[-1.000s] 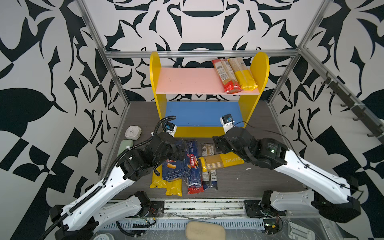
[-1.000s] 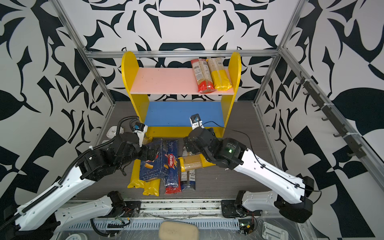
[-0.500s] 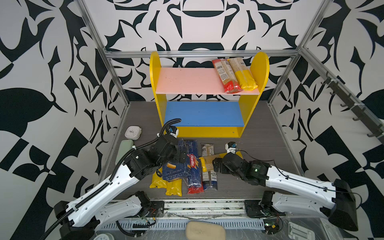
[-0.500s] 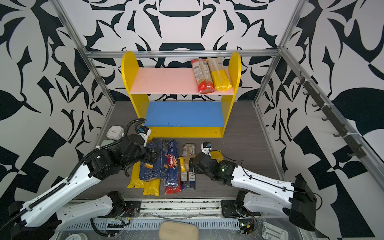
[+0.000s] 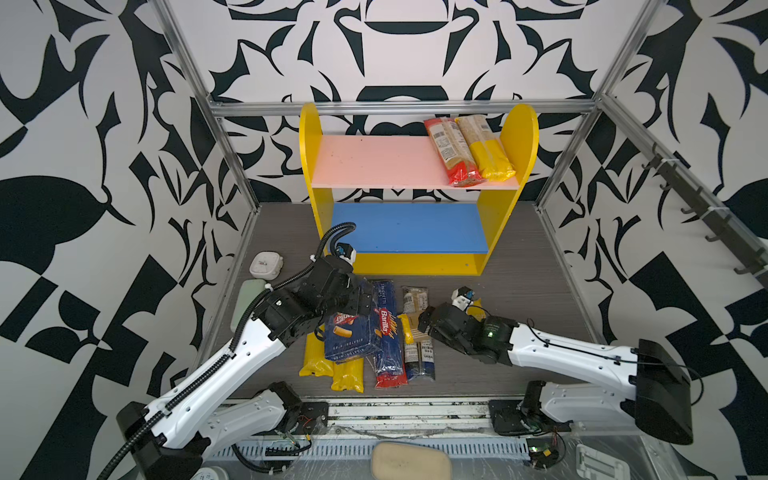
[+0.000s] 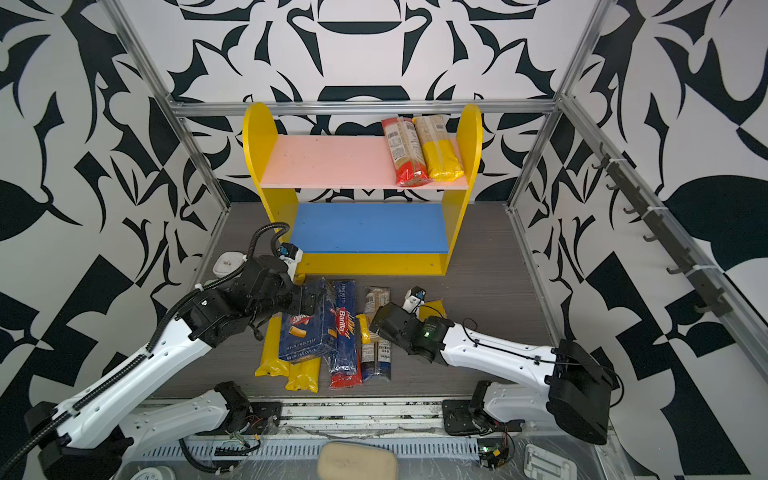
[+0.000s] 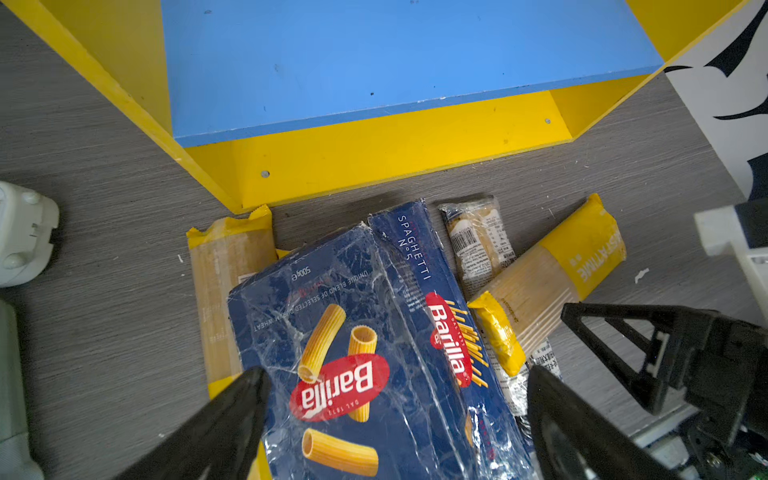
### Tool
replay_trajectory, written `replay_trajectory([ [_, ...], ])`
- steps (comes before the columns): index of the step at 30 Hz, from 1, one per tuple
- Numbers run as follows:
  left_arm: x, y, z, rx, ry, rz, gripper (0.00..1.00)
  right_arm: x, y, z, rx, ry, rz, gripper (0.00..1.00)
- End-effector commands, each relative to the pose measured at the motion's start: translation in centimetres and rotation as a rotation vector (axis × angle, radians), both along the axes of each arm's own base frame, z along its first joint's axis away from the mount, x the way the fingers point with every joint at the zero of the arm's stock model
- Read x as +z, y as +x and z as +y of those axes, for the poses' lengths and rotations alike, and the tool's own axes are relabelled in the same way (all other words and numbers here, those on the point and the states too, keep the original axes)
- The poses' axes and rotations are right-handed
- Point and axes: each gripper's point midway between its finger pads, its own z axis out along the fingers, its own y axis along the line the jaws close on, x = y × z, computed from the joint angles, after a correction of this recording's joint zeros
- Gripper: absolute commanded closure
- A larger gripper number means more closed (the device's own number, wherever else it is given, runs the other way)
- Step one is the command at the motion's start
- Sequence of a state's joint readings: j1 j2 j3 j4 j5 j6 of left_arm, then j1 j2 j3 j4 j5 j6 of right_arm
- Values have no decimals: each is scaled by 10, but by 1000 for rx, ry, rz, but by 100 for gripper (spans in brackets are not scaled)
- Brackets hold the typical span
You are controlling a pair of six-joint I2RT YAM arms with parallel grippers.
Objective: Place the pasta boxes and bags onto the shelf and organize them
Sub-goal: 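Open the right gripper and move it down to the yellow-banded spaghetti bag, then grasp the yellow-banded spaghetti bag with the right gripper and lift it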
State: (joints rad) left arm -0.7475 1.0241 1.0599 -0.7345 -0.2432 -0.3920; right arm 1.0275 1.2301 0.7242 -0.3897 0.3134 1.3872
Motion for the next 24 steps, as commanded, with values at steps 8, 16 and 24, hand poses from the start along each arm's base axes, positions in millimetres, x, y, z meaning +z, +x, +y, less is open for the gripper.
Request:
replay_trajectory([
  [8, 4, 7, -5, -47, -42, 10, 1, -9, 18, 28, -100, 100, 87, 1],
  [16, 5, 6, -5, -52, -53, 14, 1, -12, 40, 25, -154, 122, 108, 1],
  [24, 5, 5, -3, -52, -62, 13, 1, -39, 35, 27, -129, 7, 233, 1],
])
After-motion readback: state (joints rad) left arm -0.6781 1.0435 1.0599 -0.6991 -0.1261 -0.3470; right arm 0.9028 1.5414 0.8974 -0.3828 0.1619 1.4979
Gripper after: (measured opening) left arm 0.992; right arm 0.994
